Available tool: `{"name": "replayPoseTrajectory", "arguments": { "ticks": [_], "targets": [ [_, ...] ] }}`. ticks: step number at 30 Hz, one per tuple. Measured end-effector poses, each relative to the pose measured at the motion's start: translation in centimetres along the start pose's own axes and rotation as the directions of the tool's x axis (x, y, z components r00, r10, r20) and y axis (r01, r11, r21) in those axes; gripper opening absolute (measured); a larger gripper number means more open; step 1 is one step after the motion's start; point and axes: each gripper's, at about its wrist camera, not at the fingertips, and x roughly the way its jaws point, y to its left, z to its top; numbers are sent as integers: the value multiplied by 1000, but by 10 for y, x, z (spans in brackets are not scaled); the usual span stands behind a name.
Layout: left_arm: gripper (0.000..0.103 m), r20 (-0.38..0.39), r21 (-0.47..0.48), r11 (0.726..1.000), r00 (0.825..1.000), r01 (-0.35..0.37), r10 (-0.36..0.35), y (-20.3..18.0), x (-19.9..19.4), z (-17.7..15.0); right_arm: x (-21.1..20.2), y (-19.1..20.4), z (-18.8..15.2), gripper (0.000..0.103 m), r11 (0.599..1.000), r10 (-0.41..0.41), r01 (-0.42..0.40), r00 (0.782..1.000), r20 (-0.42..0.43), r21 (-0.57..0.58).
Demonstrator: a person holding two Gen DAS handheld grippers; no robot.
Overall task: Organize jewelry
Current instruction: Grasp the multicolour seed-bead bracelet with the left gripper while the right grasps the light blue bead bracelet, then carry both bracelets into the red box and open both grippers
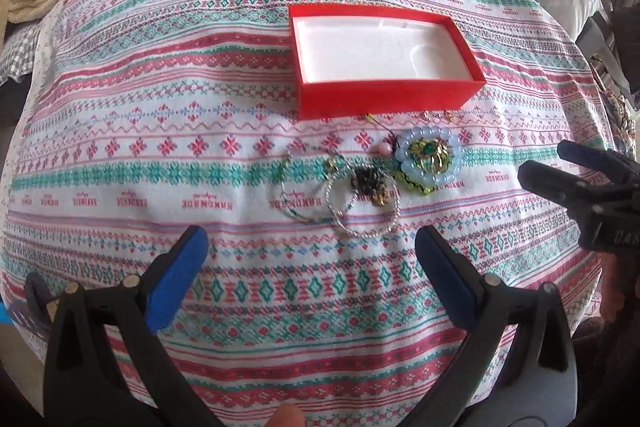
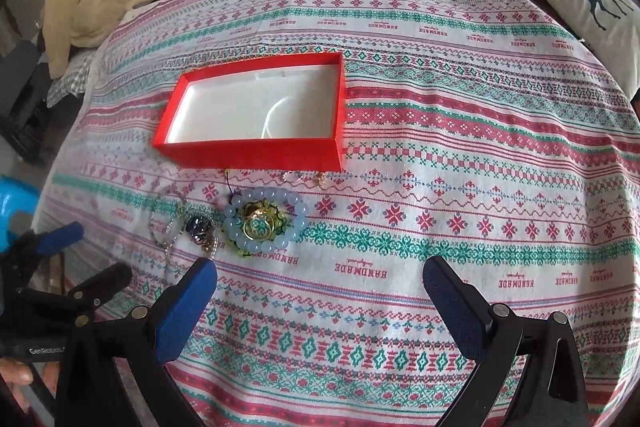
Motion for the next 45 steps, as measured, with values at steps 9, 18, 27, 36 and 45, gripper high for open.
{"name": "replayPoseTrajectory", "arguments": {
  "ticks": [9, 18, 27, 36, 45],
  "targets": [
    [72, -39, -140, 979, 987, 151, -158, 36, 30, 19, 37, -16, 13, 73, 989, 116, -106, 989, -97, 105],
    [41, -87, -142, 980, 984, 140, -153, 41, 57, 22, 65, -36, 17, 42, 968, 180, -154, 976, -125, 197],
    [24, -115, -119, 987, 986, 105, -119, 39, 72, 28, 80, -26, 19, 27, 961, 211, -182, 970, -124, 207],
    [4, -112, -100, 993, 990, 71, -82, 23, 82, 42, 98, 5, 26, 12, 977, 167, -147, 978, -122, 158],
    [4, -45, -80, 990, 992, 112, -116, 19, 55, 40, 77, 18, 27, 12, 977, 168, -157, 984, -65, 145]
  ]
}}
